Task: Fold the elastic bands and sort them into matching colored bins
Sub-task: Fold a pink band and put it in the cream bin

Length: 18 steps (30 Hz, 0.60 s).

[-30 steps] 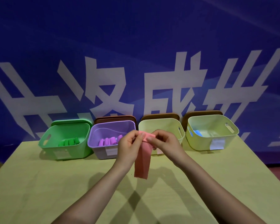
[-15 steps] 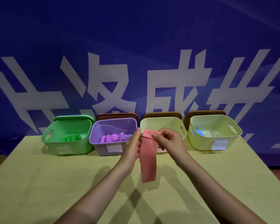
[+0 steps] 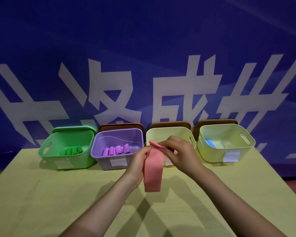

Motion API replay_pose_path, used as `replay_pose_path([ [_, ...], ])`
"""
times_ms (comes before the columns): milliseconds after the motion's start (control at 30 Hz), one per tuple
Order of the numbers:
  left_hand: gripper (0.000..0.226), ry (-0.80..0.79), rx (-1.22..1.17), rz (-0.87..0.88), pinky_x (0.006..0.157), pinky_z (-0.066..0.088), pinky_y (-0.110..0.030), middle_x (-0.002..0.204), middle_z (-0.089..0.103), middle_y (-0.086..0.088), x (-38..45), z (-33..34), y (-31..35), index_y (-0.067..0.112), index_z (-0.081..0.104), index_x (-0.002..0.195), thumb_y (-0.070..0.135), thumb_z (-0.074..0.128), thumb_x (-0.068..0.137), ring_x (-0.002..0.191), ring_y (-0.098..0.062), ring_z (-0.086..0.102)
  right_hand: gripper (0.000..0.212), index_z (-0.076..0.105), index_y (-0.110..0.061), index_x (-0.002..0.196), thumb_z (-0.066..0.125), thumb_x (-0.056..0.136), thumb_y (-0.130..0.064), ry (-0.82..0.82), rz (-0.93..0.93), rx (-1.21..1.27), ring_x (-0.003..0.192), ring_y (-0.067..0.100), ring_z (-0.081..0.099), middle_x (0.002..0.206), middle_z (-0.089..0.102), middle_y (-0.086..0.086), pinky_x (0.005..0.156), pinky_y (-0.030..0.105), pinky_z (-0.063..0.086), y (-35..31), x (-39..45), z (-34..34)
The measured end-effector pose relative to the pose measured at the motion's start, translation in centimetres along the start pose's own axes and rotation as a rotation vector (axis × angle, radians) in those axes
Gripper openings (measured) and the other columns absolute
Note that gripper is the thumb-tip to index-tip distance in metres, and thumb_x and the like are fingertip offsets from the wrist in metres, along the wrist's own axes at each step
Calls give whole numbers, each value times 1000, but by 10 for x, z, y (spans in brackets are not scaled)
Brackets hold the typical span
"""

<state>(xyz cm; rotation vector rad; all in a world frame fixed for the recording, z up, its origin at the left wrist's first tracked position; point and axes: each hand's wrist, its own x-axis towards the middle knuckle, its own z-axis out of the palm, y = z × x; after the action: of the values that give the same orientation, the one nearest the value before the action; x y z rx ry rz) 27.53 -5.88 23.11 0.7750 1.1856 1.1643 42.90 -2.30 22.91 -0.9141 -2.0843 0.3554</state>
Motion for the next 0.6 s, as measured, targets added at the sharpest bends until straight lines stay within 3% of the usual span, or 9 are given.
replay_pose_path([
  [100,43,-14,-25,-36,70,47,-29,82,71,-11,2,-2,2,7,69,95,34,37,100,76,-19,64,26,73,-13,104,56,89,-26,-94,-127,-172,77,15,58,84,64,2,64,27,47,8,8,-5],
  [200,34,61,10,-2,82,47,-37,93,68,-15,9,-4,4,11,68,98,41,53,94,89,-26,64,32,71,-17,114,52,87,-12,-220,-168,-182,85,17,59,94,64,3,70,27,49,17,14,-7],
  [300,16,87,75,50,80,46,-36,97,67,-12,18,-8,4,20,69,93,28,56,95,91,-25,61,42,69,-19,118,45,86,-3,-243,9,30,93,5,57,102,63,-2,79,20,48,16,15,-8],
  [400,19,68,214,127,78,49,-36,97,67,-7,17,-7,6,26,66,95,30,47,99,91,-22,62,30,64,-22,123,50,97,-16,-142,328,312,93,5,62,105,67,-6,84,23,51,7,16,-3],
  [467,21,87,266,171,82,49,-35,95,66,-1,16,-5,8,28,63,91,30,44,101,91,-20,61,25,66,-20,118,57,95,-20,-113,464,405,82,4,64,97,70,-3,77,24,52,2,17,1],
  [600,24,59,269,212,76,48,-26,91,65,2,16,0,6,28,60,92,27,38,102,83,-10,61,15,75,-11,96,61,92,-12,-16,457,439,68,-1,59,81,71,-4,61,17,46,-4,18,8],
])
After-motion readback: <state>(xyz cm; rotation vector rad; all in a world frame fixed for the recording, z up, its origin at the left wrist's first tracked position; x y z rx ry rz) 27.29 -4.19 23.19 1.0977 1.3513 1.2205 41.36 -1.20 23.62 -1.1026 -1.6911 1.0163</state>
